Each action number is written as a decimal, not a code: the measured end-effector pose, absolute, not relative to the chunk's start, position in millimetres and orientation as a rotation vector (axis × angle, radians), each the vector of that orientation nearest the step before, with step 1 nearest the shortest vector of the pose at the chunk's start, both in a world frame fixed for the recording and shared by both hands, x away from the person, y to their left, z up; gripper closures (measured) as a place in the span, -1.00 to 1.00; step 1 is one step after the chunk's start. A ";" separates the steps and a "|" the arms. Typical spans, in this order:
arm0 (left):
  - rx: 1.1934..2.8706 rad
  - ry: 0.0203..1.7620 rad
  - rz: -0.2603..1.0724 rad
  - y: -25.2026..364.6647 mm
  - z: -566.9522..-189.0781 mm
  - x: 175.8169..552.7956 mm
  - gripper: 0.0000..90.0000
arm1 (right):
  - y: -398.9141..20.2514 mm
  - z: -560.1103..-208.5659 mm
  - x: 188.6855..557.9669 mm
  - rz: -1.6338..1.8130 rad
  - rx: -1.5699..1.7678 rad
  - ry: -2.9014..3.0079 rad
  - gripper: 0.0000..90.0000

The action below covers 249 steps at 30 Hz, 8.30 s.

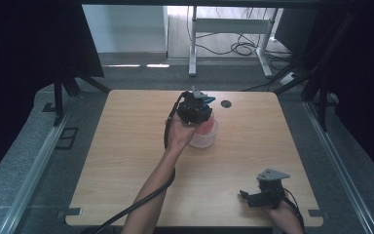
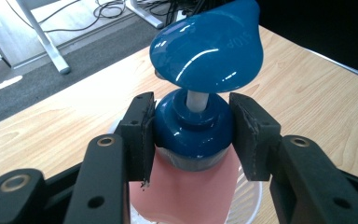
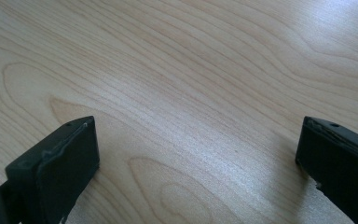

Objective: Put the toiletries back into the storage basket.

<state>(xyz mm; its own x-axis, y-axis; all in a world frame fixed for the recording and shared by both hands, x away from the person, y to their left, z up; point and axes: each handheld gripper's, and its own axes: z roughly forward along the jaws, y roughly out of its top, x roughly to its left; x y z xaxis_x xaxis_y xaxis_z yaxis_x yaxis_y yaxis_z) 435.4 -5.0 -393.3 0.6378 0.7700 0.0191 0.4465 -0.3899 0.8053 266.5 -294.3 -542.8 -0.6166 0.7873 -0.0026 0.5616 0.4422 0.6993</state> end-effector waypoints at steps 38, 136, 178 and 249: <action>2.027 1.001 0.492 -5.9 -442.5 435.1 0.18 | -293.9 -542.8 266.5 0.969 1.153 2.370 -1.00; 2.034 0.889 0.459 38.9 -409.3 382.1 -0.76 | -293.8 -542.9 266.4 0.970 1.153 2.370 -1.00; 2.001 0.904 0.441 82.0 -414.8 345.3 -0.76 | -293.4 -542.8 266.2 0.964 1.154 2.368 -1.00; 1.896 1.042 0.437 180.3 -485.8 251.0 -0.75 | -292.3 -542.8 265.5 0.964 1.169 2.361 -1.00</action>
<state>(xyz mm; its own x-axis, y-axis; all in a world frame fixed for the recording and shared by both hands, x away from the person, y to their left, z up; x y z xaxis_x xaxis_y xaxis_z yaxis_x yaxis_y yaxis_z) 251.0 180.3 -485.8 0.5824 0.8057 -0.1081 0.4872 -0.2394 0.8398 265.5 -292.3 -542.8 -0.6067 0.7949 0.0007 0.5682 0.4331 0.6997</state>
